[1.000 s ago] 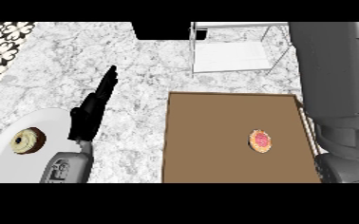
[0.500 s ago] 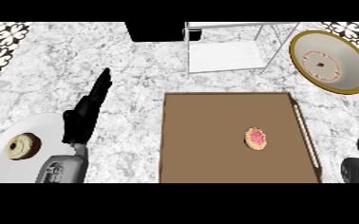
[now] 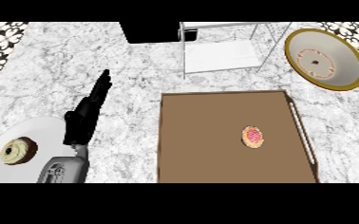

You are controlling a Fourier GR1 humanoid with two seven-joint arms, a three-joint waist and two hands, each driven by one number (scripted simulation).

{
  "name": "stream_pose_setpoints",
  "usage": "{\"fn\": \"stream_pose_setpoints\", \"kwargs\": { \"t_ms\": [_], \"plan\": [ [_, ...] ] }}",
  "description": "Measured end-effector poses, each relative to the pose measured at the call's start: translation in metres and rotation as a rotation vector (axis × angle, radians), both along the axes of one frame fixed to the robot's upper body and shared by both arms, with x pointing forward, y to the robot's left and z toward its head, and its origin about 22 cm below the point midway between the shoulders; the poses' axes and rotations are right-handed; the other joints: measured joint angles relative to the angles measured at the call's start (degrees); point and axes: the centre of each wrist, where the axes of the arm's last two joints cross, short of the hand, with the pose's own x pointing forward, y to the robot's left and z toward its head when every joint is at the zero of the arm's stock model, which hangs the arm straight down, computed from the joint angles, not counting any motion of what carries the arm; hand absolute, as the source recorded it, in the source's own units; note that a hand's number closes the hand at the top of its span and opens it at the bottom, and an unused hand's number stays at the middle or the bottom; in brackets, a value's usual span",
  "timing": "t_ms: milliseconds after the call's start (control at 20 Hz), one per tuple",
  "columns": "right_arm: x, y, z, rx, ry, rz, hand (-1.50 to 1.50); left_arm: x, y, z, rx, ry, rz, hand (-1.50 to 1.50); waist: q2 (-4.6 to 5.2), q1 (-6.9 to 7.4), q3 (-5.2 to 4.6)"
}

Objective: Pick the bell pepper from the tray and place it in the tiered shelf

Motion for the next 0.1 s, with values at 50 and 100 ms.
{"fn": "stream_pose_setpoints", "kwargs": {
  "t_ms": [50, 100],
  "plan": [
    [-0.012, -0.007, -0.002, 0.003, 0.002, 0.005, -1.50, -0.002, 0.005, -0.001, -0.003, 0.003, -0.003, 0.00, 0.04, 0.13, -0.01],
    [-0.022, -0.018, -0.003, 0.004, 0.009, 0.014, -1.50, -0.002, 0.007, 0.000, -0.002, 0.004, -0.001, 0.00, 0.05, 0.09, 0.00]
  ]
}}
